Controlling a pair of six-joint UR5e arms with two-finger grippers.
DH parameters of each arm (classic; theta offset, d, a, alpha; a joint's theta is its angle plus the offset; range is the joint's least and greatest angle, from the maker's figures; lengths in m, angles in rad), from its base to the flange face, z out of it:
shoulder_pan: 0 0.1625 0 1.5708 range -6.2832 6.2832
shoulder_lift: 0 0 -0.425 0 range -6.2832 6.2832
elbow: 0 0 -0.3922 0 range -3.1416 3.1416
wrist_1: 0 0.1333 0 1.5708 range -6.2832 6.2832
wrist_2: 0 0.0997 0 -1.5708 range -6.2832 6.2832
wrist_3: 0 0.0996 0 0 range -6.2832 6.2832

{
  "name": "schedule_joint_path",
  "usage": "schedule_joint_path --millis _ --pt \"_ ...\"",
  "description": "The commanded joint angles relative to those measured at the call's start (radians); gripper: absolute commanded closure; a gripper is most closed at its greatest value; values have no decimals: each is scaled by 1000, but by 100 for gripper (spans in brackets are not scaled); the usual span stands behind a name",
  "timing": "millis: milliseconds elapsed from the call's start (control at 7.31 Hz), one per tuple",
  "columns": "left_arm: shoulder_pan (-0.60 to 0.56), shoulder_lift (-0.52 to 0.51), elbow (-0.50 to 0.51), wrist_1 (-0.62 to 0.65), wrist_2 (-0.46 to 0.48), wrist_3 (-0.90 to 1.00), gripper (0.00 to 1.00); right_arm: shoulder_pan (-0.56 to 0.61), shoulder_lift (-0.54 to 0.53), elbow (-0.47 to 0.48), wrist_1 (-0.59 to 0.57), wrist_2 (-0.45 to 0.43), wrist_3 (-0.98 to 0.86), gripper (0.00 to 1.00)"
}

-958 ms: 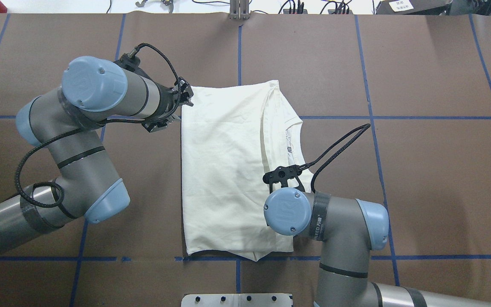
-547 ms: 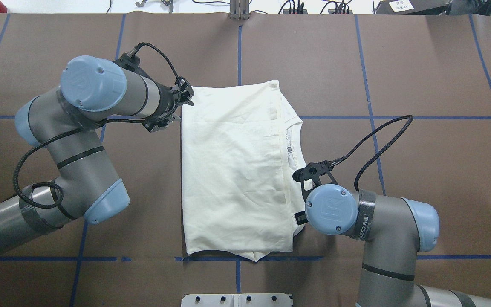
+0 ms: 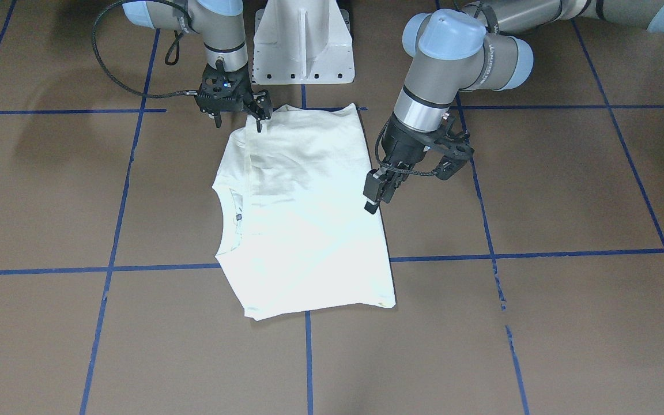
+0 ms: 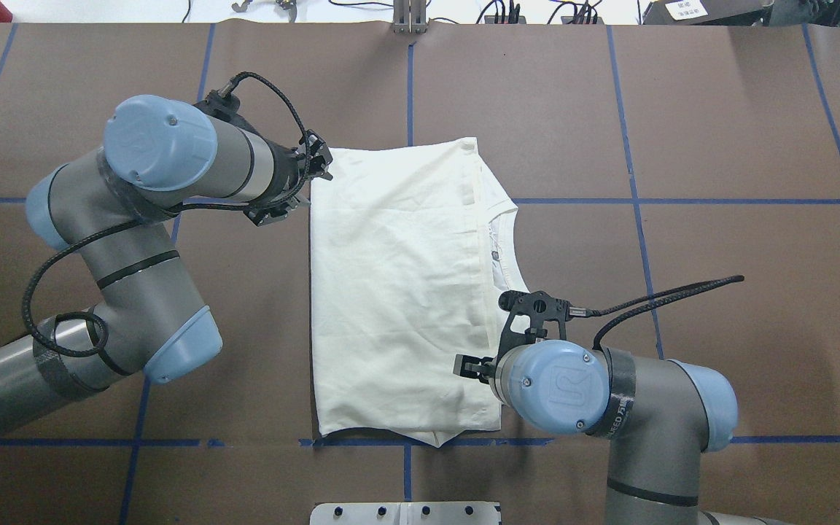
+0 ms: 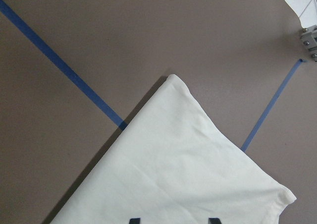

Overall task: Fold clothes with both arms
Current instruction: 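Move both grippers to the shirt's near corners, right gripper at the collar side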

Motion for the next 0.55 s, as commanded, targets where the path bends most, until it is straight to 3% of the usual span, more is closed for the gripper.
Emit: schedule_joint_path --millis 0,137,411 --pt "7 1 6 1 3 1 45 -51 -12 -17 45 -68 256 12" --pt "7 1 8 1 3 2 45 -59 -13 -38 46 -68 312 23" --pt "10 0 5 3 3 -3 45 -63 -4 -74 48 -68 335 30"
